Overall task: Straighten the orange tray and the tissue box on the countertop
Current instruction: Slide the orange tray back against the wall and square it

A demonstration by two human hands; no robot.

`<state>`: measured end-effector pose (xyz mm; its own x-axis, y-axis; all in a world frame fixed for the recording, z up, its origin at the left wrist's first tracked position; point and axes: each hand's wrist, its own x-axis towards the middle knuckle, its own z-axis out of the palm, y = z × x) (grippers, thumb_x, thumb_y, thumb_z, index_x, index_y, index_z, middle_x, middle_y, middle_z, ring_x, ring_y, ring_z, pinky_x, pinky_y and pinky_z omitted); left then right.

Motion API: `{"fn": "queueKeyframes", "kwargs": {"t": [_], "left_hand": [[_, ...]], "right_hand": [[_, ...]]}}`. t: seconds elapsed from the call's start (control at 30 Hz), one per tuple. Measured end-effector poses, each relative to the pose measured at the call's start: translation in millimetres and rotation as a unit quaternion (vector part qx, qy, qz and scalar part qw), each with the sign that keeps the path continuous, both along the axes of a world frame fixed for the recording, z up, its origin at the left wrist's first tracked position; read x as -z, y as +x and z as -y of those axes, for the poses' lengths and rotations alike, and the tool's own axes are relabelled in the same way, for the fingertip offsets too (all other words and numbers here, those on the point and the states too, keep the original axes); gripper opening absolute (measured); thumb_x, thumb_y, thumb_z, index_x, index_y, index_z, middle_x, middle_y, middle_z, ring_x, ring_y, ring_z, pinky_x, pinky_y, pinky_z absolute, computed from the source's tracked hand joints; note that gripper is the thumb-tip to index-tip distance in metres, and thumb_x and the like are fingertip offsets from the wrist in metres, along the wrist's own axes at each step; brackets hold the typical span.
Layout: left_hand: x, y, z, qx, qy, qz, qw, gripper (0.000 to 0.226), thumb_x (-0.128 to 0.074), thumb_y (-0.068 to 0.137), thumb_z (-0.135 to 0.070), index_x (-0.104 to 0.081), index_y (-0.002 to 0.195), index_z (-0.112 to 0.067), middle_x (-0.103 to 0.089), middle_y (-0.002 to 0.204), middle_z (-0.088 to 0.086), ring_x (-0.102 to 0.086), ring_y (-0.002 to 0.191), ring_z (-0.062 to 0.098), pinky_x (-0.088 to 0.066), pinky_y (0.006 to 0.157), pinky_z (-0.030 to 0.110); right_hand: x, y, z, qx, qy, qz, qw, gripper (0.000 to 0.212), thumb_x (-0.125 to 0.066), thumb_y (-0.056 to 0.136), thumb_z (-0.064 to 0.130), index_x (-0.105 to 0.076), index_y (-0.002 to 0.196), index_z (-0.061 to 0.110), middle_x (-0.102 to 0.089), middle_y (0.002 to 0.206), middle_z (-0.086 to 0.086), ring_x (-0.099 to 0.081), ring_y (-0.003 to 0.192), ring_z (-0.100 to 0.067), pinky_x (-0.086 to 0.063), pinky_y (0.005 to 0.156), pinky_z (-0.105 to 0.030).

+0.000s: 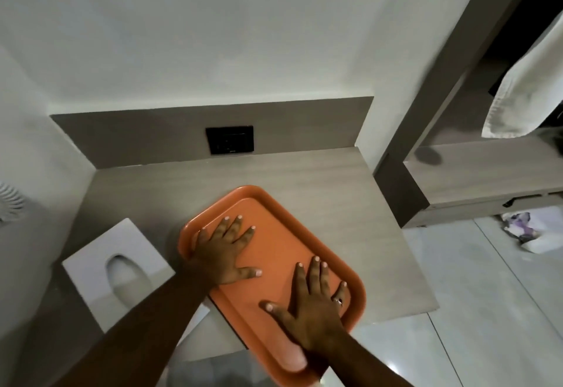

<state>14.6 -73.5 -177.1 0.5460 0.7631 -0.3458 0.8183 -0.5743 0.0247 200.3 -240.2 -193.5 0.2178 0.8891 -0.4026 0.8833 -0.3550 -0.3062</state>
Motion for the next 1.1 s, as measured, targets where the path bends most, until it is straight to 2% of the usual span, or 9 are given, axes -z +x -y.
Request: {"fn": "queueKeyframes", "kwargs": {"t": [0.23, 0.37, 0.53, 0.63, 0.73, 0.83, 1.0, 1.1], "left_hand": [[3.9, 44.4, 21.5, -0.109, -0.038, -0.005, 0.993, 0.112, -0.021, 0.057, -0.098, 0.016, 0.145, -0.04, 0.019, 0.159, 0.002, 0.015, 0.144, 0.033, -0.008, 0.107, 0.067], [4.7, 72.9, 33.8, -0.153, -0.067, -0.004, 0.986, 0.115, -0.026, 0.058, -0.097, 0.019, 0.145, -0.036, 0.021, 0.158, 0.007, 0.019, 0.142, 0.038, -0.009, 0.108, 0.068], [4.1, 84.4, 34.9, -0.152, -0.067, -0.02, 0.986, 0.114, -0.026, 0.06, -0.096, 0.016, 0.146, -0.035, 0.017, 0.159, 0.011, 0.015, 0.142, 0.042, -0.011, 0.109, 0.066], [-1.2, 77.3, 30.9, -0.101, -0.048, -0.003, 0.994, 0.113, -0.027, 0.06, -0.095, 0.008, 0.148, -0.034, 0.01, 0.16, 0.012, 0.008, 0.143, 0.042, -0.01, 0.111, 0.062], [-10.5, 56.9, 24.7, 0.022, 0.017, 0.052, 0.998, 0.111, -0.027, 0.061, -0.095, -0.009, 0.15, -0.03, -0.001, 0.161, 0.012, 0.002, 0.145, 0.034, -0.005, 0.114, 0.057], [-18.2, 37.0, 22.8, 0.097, 0.037, 0.067, 0.992, 0.115, -0.027, 0.059, -0.098, -0.016, 0.15, -0.029, -0.006, 0.16, 0.014, 0.001, 0.145, 0.035, 0.0, 0.114, 0.057], [-6.3, 25.7, 32.2, 0.08, -0.003, 0.041, 0.996, 0.124, -0.026, 0.05, -0.102, -0.002, 0.15, -0.032, 0.008, 0.16, 0.014, 0.01, 0.144, 0.037, 0.004, 0.113, 0.059], [7.6, 30.4, 39.0, 0.055, -0.014, 0.043, 0.997, 0.125, -0.023, 0.048, -0.105, 0.008, 0.148, -0.036, 0.015, 0.159, 0.013, 0.017, 0.143, 0.036, 0.007, 0.113, 0.058]], "right_hand": [[3.5, 80.6, -21.5, -0.134, -0.003, 0.076, 0.988, 0.121, -0.015, 0.061, 0.104, 0.032, 0.146, 0.031, 0.041, 0.153, -0.006, 0.04, 0.141, -0.026, 0.027, 0.106, -0.063], [-2.6, 133.5, -51.7, -0.207, -0.017, 0.094, 0.974, 0.119, -0.02, 0.062, 0.102, 0.03, 0.147, 0.036, 0.039, 0.155, -0.002, 0.033, 0.145, -0.024, 0.021, 0.112, -0.063], [-13.9, 161.2, -83.0, -0.255, -0.027, 0.108, 0.96, 0.121, -0.031, 0.063, 0.099, 0.026, 0.149, 0.035, 0.034, 0.157, -0.002, 0.025, 0.148, -0.026, 0.015, 0.114, -0.064], [-19.2, 147.6, -74.6, -0.213, -0.011, 0.063, 0.975, 0.118, -0.033, 0.067, 0.097, 0.019, 0.152, 0.034, 0.031, 0.158, -0.004, 0.024, 0.148, -0.03, 0.012, 0.116, -0.063], [-24.7, 116.9, -48.4, -0.082, 0.043, -0.018, 0.996, 0.114, -0.027, 0.066, 0.101, 0.02, 0.15, 0.041, 0.03, 0.159, 0.001, 0.027, 0.147, -0.027, 0.012, 0.116, -0.059], [-26.0, 83.0, -21.2, -0.013, 0.017, -0.049, 0.999, 0.12, -0.025, 0.058, 0.106, 0.021, 0.149, 0.044, 0.033, 0.157, 0.002, 0.029, 0.146, -0.029, 0.012, 0.114, -0.062], [-13.2, 64.7, 6.4, -0.034, -0.026, -0.007, 0.999, 0.124, -0.019, 0.051, 0.108, 0.019, 0.149, 0.044, 0.038, 0.154, 0.001, 0.035, 0.142, -0.029, 0.017, 0.11, -0.068], [-7.9, 79.8, 9.7, -0.055, -0.017, 0.023, 0.998, 0.115, -0.016, 0.056, 0.107, 0.021, 0.148, 0.047, 0.038, 0.155, 0.004, 0.035, 0.141, -0.028, 0.017, 0.109, -0.069]]}}
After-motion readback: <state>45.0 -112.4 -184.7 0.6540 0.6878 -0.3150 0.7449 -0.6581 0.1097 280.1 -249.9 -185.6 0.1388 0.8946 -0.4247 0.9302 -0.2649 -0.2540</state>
